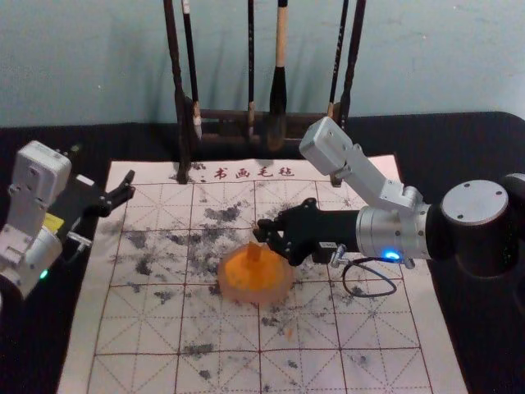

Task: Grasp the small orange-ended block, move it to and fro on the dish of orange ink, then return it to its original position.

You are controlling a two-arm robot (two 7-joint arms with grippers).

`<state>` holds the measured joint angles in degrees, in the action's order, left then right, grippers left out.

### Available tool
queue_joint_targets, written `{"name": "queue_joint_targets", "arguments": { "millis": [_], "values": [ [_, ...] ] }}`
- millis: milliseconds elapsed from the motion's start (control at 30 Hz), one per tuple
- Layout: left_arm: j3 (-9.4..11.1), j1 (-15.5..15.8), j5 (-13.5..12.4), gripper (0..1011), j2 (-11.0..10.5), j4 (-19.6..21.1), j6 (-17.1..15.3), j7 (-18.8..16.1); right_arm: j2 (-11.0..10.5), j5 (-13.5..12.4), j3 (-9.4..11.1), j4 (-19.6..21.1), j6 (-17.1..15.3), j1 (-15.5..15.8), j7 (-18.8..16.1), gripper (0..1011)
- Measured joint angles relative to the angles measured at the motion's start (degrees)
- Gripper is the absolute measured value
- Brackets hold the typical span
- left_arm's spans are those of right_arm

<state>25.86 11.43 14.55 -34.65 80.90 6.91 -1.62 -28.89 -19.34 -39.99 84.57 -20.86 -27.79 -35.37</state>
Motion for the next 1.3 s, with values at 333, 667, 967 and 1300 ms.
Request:
{"name": "queue_joint_targets", "arguments": {
  "millis": [333,667,967,1300],
  "values": [
    [0.0,0.0,0.0,1001,0.0,0.0,0.0,0.0,-0.1,0.0,0.3,0.1,0.1,0.2,-0.1,99],
    [0.0,0.0,0.0,1001,0.0,0.0,0.0,0.0,-1.8,-2.7,2.4,3.2,0.1,1.2,-0.9,99],
    [0.0,0.0,0.0,1001,0.0,0.0,0.0,0.0,-5.3,-9.0,7.3,8.4,-1.1,4.5,0.9,99],
    [0.0,0.0,0.0,1001,0.0,0.0,0.0,0.0,-8.1,-15.4,13.5,13.1,-4.1,9.9,8.4,99]
  ]
}}
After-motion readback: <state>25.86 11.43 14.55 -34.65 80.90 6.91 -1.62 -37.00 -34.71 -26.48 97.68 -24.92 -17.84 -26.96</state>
